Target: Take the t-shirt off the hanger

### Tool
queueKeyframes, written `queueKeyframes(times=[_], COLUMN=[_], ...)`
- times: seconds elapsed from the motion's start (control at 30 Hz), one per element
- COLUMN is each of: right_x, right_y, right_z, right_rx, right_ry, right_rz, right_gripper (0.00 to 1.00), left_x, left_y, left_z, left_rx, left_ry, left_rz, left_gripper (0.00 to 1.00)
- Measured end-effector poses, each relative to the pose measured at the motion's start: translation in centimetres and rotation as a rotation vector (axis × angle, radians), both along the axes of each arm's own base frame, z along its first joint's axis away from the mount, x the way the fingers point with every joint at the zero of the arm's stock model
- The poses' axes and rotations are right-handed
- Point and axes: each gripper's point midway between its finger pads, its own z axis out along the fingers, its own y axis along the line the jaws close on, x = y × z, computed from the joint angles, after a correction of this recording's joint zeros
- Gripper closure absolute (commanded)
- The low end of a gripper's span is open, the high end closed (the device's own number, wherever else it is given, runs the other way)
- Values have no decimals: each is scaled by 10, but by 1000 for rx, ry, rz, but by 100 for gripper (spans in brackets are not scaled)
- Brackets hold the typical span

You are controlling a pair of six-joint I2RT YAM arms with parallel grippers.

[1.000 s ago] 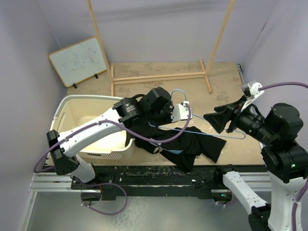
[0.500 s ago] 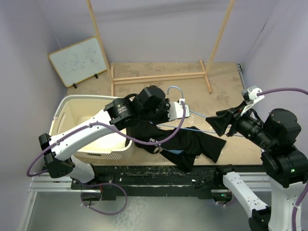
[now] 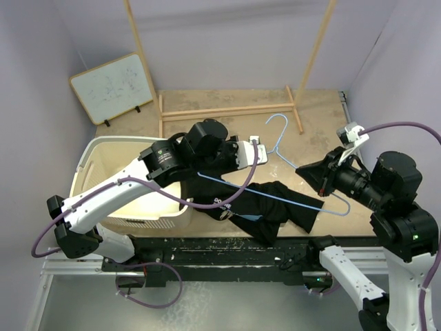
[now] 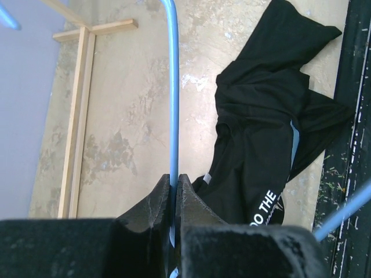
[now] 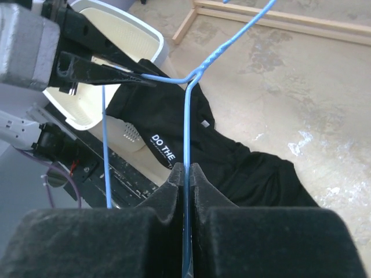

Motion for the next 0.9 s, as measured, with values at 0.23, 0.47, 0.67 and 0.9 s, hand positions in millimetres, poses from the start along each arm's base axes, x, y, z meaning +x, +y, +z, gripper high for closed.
queueKeyframes(times=[0.23, 0.47, 0.67, 0.9], right_x=[0, -2, -5, -11], right_y=[-1, 4, 9, 22], right_z=[-2, 2, 7, 11], right_rx=[1, 14, 29, 64], right_ry=[11, 0, -13, -25], right_rz=[-8, 23, 57, 144], right_gripper=[100, 100, 99, 82], left_x=[3, 4, 5, 7], left_y=[0, 2, 5, 8], left_z=[3, 8, 13, 31], left_rx=[-11, -31, -72, -151], left_ry=[-9, -27, -59, -110], left_rz=[9, 19, 34, 49], left_gripper=[100, 100, 100, 100])
